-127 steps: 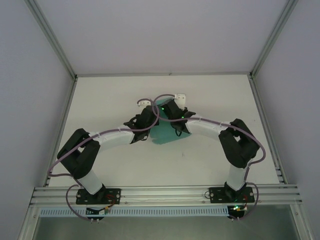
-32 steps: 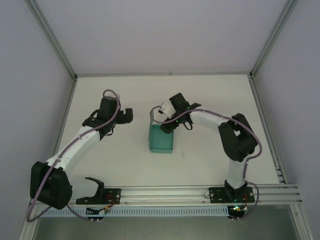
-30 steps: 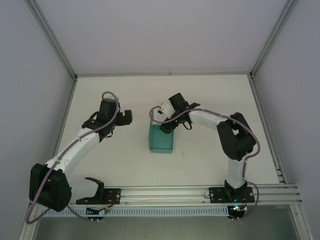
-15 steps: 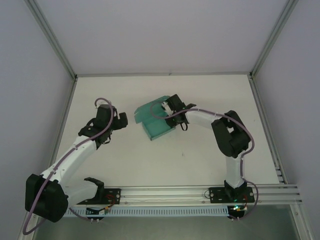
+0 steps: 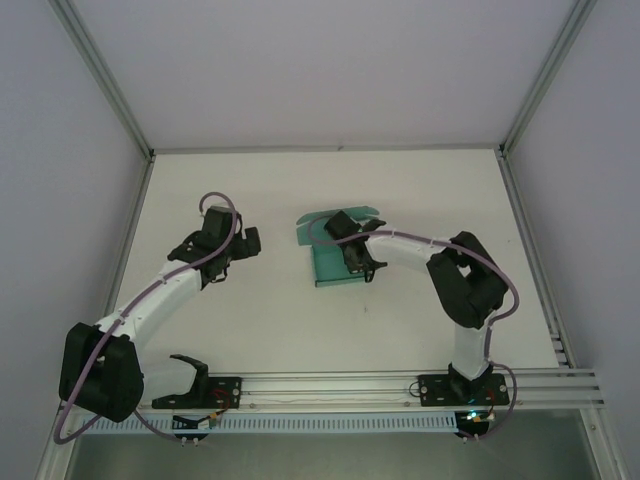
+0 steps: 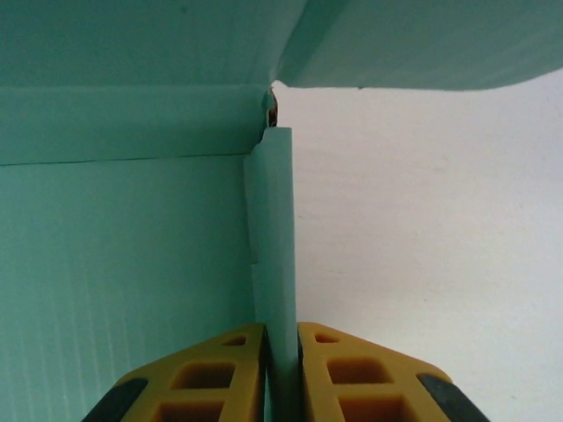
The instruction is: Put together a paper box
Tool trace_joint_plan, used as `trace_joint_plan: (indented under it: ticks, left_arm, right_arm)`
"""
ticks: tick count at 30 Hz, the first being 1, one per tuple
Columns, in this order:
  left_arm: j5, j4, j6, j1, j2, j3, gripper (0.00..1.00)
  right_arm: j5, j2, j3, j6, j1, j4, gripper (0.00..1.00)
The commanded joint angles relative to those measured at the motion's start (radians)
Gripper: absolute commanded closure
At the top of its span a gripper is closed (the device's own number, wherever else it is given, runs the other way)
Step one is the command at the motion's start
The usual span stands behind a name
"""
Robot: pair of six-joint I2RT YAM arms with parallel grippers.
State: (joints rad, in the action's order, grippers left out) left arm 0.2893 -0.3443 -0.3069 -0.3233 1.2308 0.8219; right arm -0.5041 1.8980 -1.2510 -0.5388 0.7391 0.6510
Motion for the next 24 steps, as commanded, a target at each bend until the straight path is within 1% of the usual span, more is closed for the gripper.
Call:
trace_joint_plan:
  ticks: [1,4,5,8,9,12,15,17,19,21,24]
  left_arm:
    - [0.009,-0.002,-0.009,0.012,-0.012,0.02,0.0]
    - [0.034,-0.019,-0.001,0.01,-0.021,0.02,0.0]
    - [0.044,-0.024,0.003,0.011,-0.025,0.019,0.0]
    - [0.055,-0.03,0.008,0.011,-0.03,0.02,0.0]
    - [0.056,-0.031,0.007,0.011,-0.031,0.022,0.0]
    - [0.059,-0.036,0.002,0.011,-0.031,0.026,0.0]
    - [0.077,-0.06,-0.007,0.01,-0.03,0.037,0.0]
    - [0.083,-0.065,-0.007,0.011,-0.028,0.04,0.0]
    - [0.085,-0.075,-0.01,0.011,-0.026,0.048,0.0]
    - [0.085,-0.082,-0.016,0.011,-0.023,0.054,0.0]
    - [0.067,-0.077,-0.016,0.009,-0.015,0.057,0.0]
  right_arm:
    - [-0.032,0.059,-0.035,-0.062,-0.005,0.097,0.84]
    - [-0.035,0.097,-0.053,-0.084,-0.004,0.121,0.85]
    - [-0.037,0.101,-0.049,-0.089,-0.005,0.12,0.87]
    - [-0.039,0.099,-0.038,-0.097,-0.004,0.113,0.98]
    - [-0.044,0.103,-0.041,-0.099,-0.004,0.122,1.0]
    - [-0.076,0.139,-0.063,-0.123,-0.003,0.181,1.0]
    - [-0.151,0.203,-0.114,-0.195,-0.002,0.294,1.0]
    - [-0.215,0.26,-0.164,-0.282,-0.003,0.398,1.0]
    - [-0.257,0.308,-0.204,-0.325,0.001,0.454,1.0]
    - [-0.259,0.323,-0.217,-0.335,0.007,0.45,1.0]
    - [-0.243,0.281,-0.178,-0.307,0.018,0.354,1.0]
